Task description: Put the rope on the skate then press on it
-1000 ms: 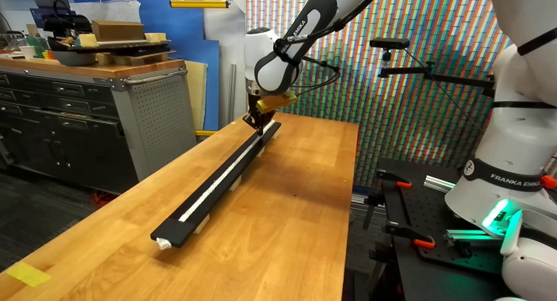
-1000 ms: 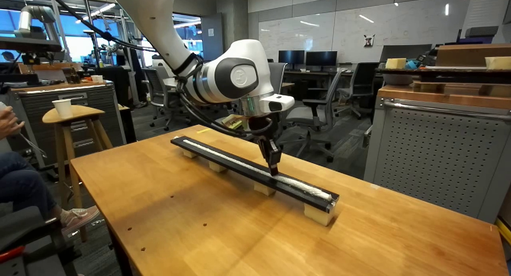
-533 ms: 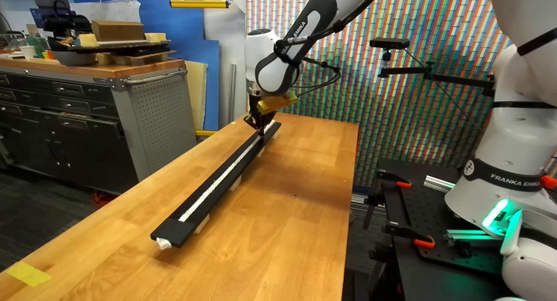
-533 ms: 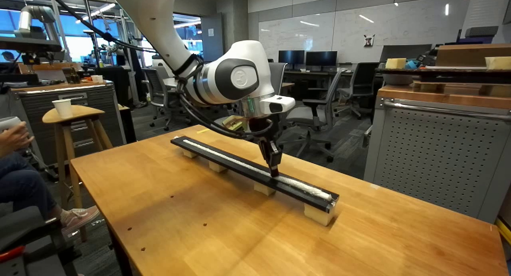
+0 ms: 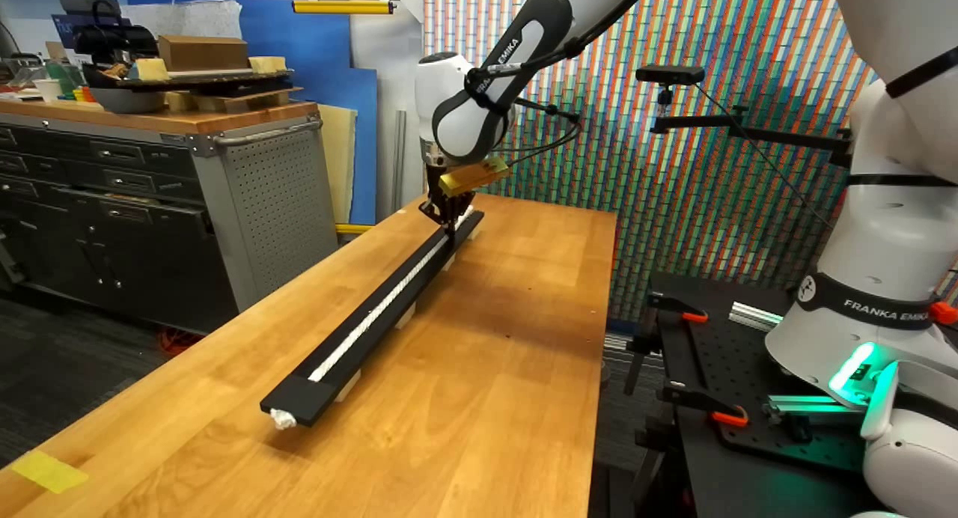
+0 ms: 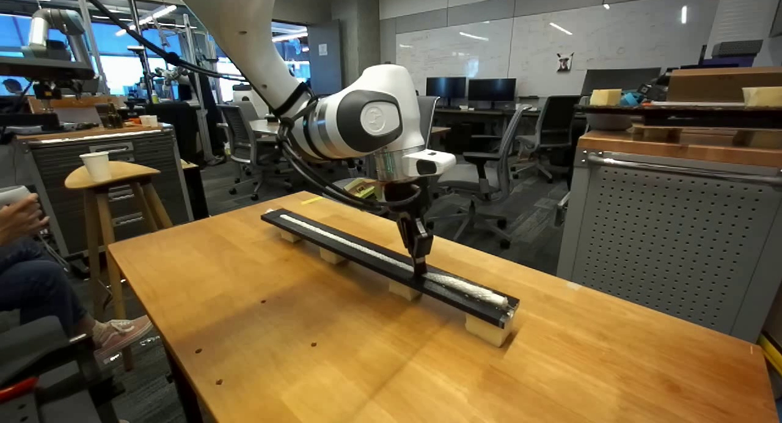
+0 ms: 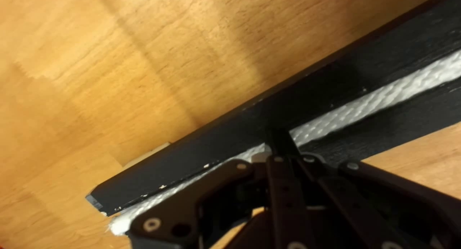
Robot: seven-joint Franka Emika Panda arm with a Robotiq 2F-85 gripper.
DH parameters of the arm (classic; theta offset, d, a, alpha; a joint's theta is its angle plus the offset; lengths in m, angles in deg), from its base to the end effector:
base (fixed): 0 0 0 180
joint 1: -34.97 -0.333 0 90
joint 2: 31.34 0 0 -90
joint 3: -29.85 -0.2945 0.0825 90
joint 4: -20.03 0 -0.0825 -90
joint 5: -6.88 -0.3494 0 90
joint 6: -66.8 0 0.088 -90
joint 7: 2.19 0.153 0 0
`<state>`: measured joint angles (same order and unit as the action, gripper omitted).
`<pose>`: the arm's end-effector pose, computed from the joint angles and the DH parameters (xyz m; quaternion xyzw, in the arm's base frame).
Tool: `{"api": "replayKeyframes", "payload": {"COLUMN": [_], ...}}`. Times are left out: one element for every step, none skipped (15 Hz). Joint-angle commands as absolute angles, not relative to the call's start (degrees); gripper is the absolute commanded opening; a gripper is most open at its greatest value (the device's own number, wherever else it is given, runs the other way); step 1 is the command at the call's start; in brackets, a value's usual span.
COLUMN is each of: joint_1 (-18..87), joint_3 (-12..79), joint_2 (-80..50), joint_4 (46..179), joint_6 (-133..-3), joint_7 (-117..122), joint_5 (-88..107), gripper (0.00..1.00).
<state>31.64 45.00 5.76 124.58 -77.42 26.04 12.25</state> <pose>0.6109 -0.1250 0.1594 0.9540 -0.2784 0.0455 0.1012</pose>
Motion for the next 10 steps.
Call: {"api": "replayKeyframes", "payload": {"joint_1": [32.5,32.1,31.6,31.4,31.2,31.1,30.9,30.8,30.7,30.6], "joint_3": [44.8,45.2,45.6,45.9,46.0,46.3,46.6,46.8,47.1,47.3], "joint_2": [7.5,7.0,5.9,5.2,4.8,4.4,4.0,3.8,3.5,3.4], "joint_4": [123.2,123.7,125.0,125.7,126.2,126.6,127.1,127.4,127.8,128.0], "joint_6": [-77.1,-77.6,-78.5,-79.1,-79.6,-80.0,-80.6,-81.1,-81.5,-82.0], "joint_7": [26.1,26.6,27.1,27.4,27.6,27.8,28.2,28.4,28.6,28.7], "joint_5": [11.7,12.1,12.6,12.9,13.0,13.1,13.3,13.4,13.4,13.4], "gripper": [0.0,0.0,0.0,0.0,0.0,0.0,0.0,0.0,0.0,0.0]}}
